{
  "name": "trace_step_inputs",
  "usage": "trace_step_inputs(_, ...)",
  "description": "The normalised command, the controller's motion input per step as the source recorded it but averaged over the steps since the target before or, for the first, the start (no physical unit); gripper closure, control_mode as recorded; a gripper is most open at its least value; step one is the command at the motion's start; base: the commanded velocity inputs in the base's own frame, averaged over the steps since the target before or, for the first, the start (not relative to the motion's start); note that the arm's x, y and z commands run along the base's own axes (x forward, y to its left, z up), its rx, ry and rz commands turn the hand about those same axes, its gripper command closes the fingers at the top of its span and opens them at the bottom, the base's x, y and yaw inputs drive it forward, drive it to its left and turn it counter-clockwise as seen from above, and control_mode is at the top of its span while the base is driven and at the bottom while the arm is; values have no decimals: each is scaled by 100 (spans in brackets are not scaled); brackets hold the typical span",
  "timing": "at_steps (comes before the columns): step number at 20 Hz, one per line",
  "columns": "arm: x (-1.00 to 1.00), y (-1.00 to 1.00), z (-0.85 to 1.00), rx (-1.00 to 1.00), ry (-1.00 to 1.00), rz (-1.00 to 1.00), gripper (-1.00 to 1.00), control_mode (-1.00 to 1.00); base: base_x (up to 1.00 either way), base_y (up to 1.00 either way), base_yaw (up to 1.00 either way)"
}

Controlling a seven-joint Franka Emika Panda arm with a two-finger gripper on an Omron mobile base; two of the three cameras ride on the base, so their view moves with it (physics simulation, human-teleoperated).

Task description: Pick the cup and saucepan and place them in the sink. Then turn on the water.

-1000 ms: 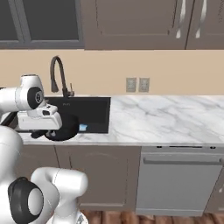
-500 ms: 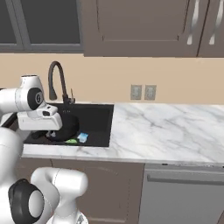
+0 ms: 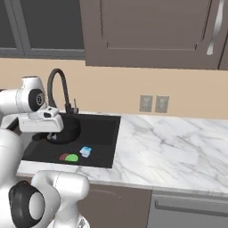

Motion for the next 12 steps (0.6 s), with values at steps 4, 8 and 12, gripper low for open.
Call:
trace_step_inputs(4, 2, -6, -26, 4, -6, 8, 100, -100, 4, 0, 4)
trace_step_inputs(8, 0, -2, -14, 0, 0, -1, 100, -100, 0, 0, 0)
trace_step_inputs(12, 0, 0, -1, 0, 0, 0, 100, -100, 0, 0, 0)
